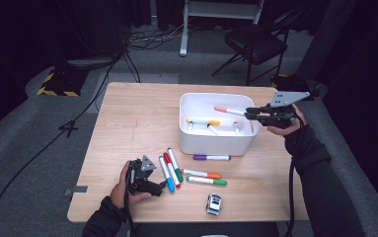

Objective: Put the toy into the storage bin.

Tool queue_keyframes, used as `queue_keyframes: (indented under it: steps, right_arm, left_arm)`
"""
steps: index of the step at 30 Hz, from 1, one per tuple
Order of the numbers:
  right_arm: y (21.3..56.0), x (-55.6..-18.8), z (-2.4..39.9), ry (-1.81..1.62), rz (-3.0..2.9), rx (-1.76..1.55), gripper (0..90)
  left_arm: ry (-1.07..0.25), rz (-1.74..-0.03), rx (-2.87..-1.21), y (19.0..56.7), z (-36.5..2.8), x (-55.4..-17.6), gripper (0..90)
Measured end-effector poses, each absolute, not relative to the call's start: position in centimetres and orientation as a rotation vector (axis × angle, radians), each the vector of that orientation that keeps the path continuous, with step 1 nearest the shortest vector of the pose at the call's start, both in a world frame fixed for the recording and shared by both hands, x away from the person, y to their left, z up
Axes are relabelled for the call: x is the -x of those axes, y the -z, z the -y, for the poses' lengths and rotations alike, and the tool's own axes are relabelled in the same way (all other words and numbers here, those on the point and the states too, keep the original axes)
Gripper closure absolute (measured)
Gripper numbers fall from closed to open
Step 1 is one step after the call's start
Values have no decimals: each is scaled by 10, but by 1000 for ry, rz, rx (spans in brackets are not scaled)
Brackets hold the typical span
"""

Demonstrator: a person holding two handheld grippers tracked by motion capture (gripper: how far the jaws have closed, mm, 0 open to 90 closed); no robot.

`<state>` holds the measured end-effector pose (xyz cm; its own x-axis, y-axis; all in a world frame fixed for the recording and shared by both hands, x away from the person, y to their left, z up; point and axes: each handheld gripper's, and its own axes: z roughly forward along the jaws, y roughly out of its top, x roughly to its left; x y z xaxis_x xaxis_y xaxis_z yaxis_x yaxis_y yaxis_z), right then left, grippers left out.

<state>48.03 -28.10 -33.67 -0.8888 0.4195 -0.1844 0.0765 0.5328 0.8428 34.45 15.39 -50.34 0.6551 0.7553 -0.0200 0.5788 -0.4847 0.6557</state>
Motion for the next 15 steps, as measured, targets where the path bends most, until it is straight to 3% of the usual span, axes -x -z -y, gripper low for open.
queue_keyframes:
  steps: [15]
  right_arm:
    - [351, -500, 257, -1160, -2502, -434, 767]
  left_arm:
    - [-359, -1027, -2235, 503, -154, -345, 6]
